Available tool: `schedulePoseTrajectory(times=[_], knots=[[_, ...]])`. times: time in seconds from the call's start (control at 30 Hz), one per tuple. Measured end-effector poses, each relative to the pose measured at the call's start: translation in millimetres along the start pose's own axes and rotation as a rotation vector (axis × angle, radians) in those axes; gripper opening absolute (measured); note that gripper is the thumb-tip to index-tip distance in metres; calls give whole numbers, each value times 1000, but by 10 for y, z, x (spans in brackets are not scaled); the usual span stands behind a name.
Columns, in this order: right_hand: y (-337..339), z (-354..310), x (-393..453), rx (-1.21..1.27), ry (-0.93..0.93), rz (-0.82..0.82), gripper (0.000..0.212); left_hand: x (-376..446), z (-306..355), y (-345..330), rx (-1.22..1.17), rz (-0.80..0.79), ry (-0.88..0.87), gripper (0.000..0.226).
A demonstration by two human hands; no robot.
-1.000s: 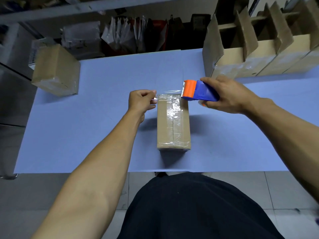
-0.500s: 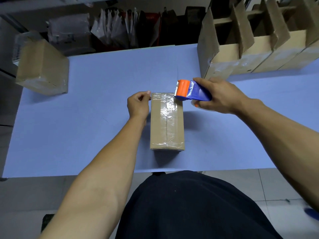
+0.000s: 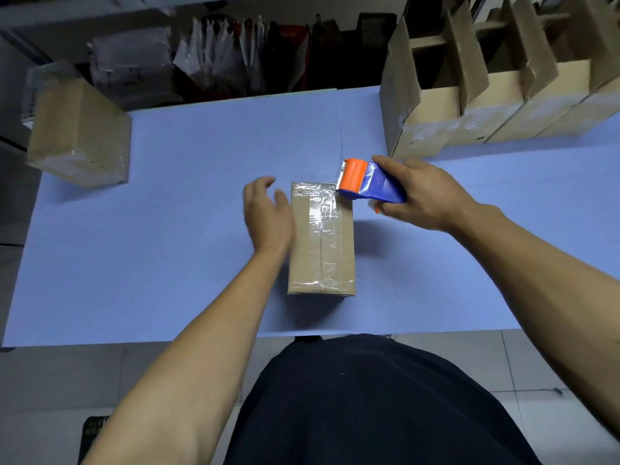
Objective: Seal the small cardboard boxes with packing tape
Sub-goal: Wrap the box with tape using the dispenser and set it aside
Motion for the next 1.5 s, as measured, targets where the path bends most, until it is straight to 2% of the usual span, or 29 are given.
schedulePoseTrajectory(times=[0.07, 0.1, 0.17, 0.27, 0.4, 0.5, 0.67, 0.77, 0.9, 1.07, 1.17, 1.27, 1.33, 1.4, 1.5], knots=[[-40, -39, 25, 4, -7, 7, 75, -182, 216, -39, 69, -246, -397, 44], [-55, -46, 32, 9, -12, 11, 74, -306, 242, -101, 152, -384, -521, 56], [-60, -45, 39, 14, -13, 22, 72, -500, 194, -212, 347, -552, -626, 85], [-67, -16, 59, 19, 6, 17, 71, -584, 129, -264, 502, -569, -712, 107], [52, 90, -13, 96, 69, -44, 68, -530, 105, -230, 526, -594, -733, 106], [166, 262, -161, 127, 27, -83, 60, -520, 92, -232, 562, -599, -739, 106], [148, 472, -276, 115, -47, -145, 89, -534, 129, -232, 567, -596, -729, 104], [80, 512, -344, 133, -59, -168, 94, -541, 150, -228, 574, -607, -747, 97], [90, 452, -319, 78, -37, -149, 79, -559, 157, -231, 587, -610, -759, 93], [171, 142, -85, -145, 20, -158, 71, -549, 164, -232, 601, -616, -741, 93], [191, -94, 9, -264, 45, -92, 48, -578, 171, -246, 644, -604, -727, 91], [203, -274, 55, -368, -23, -44, 33, -610, 190, -270, 621, -598, -673, 91], [94, -383, 47, -442, -49, -83, 30, -660, 190, -284, 601, -600, -655, 91], [-95, -406, -21, -413, -112, -129, 36, -708, 185, -284, 583, -584, -631, 90], [-304, -257, -85, -320, -251, -128, 63, -703, 177, -291, 574, -579, -596, 85]])
Point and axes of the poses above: each hand's wrist, its own x-axis towards the middle knuckle, its own y-axis out of the back of the hand, z = x × y, the point moved 3 cm from there along x, towards the middle knuckle, and after that the axes turned 14 degrees about z, right-handed, at the moved point
